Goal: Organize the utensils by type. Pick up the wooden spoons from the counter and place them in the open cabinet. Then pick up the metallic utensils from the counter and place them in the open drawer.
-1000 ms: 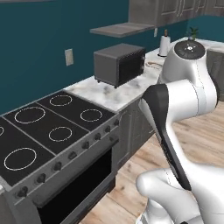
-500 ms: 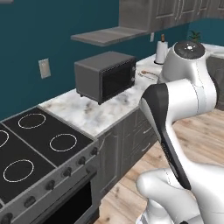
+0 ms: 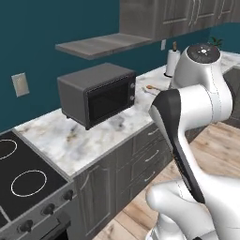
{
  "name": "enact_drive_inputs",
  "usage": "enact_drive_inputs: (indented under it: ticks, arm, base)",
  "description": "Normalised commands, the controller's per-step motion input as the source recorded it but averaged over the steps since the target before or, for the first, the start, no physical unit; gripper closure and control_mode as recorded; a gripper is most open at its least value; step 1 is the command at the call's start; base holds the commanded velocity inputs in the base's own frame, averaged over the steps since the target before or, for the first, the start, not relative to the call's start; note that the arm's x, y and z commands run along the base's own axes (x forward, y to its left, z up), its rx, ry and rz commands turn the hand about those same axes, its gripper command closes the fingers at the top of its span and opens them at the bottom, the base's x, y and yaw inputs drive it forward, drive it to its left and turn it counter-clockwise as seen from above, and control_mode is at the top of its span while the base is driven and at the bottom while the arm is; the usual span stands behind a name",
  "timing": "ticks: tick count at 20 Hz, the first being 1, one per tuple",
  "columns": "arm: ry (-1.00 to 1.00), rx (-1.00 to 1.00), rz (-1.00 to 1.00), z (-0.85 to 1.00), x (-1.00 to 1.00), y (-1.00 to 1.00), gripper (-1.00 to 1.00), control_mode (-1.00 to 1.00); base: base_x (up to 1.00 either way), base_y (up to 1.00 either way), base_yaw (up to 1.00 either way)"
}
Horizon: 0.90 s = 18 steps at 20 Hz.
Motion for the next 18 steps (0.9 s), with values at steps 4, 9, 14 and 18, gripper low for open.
enact_drive_inputs:
  ticks: [4, 9, 14, 18]
  arm:
    - [0.0, 0.0, 0.0, 0.0, 0.0, 0.0, -1.0, 1.0]
    - [0.0, 0.0, 0.0, 0.0, 0.0, 0.0, -1.0, 1.0]
    - [0.0, 0.0, 0.0, 0.0, 0.0, 0.0, -1.0, 1.0]
    - [0.0, 0.0, 0.0, 0.0, 0.0, 0.0, -1.0, 1.0]
  base:
    - [0.78, -0.53, 0.15]
    - [0.7, -0.48, 0.29]
    - [0.66, -0.48, 0.31]
    - [0.52, -0.57, 0.32]
